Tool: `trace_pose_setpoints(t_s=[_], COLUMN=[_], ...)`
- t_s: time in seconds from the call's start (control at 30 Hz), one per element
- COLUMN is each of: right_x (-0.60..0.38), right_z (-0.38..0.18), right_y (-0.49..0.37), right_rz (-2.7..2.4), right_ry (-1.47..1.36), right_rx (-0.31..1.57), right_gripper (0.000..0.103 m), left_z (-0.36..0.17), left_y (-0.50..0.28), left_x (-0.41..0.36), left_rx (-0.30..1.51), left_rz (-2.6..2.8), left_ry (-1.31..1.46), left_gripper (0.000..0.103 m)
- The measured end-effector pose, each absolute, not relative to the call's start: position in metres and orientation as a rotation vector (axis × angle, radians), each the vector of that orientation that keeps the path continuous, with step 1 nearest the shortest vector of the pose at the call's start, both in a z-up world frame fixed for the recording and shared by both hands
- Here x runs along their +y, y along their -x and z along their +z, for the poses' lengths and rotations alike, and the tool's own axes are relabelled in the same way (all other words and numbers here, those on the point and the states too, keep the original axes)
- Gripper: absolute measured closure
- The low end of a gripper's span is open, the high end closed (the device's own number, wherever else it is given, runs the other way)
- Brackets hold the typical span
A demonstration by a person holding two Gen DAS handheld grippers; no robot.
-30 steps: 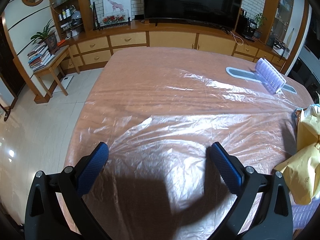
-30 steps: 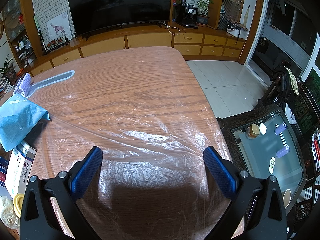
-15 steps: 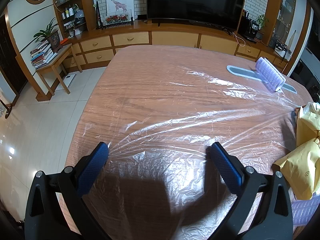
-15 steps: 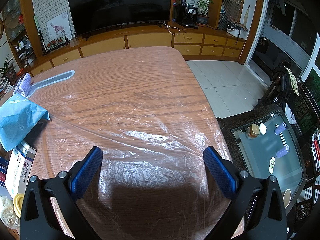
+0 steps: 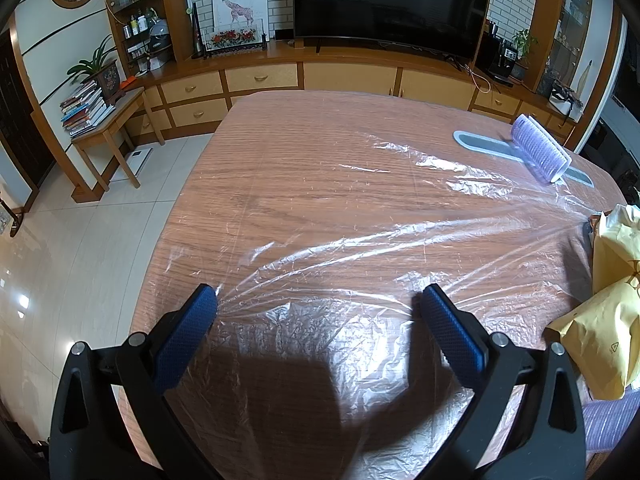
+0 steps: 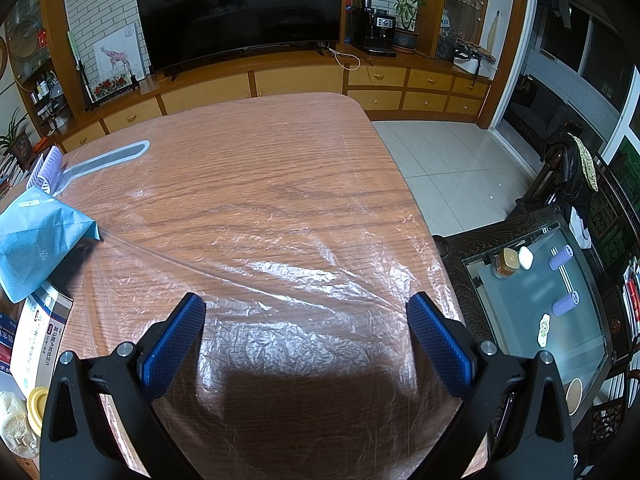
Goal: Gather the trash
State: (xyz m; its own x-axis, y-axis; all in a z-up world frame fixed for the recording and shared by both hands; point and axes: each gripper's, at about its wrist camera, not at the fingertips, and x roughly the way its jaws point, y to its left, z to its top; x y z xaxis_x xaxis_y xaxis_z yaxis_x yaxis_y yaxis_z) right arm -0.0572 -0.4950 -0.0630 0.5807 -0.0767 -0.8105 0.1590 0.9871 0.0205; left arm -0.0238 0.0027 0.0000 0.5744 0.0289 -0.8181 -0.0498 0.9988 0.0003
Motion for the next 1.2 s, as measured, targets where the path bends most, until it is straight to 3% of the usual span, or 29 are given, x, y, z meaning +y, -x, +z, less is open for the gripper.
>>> trace_pose_setpoints(t_s=[0.87,1.2], right_x=[-0.495,-0.458], right_z=[-0.066,0.006], right_y=[0.050,0.117], right_rz=[-0.160,-0.092], right_ry=[-0.107,-0.102], right_rx=[0.961,0.837], right_gripper=[0.004,0.004], left_z=[0.001,0.095], left_y=[0.023,0.091], left_x=[0.003,-0.012], left_rx=[0.962,0.743], left_rz=[0.050,-0.181], left_ry=[0.013,0.029], left_gripper=[0.002,0.002])
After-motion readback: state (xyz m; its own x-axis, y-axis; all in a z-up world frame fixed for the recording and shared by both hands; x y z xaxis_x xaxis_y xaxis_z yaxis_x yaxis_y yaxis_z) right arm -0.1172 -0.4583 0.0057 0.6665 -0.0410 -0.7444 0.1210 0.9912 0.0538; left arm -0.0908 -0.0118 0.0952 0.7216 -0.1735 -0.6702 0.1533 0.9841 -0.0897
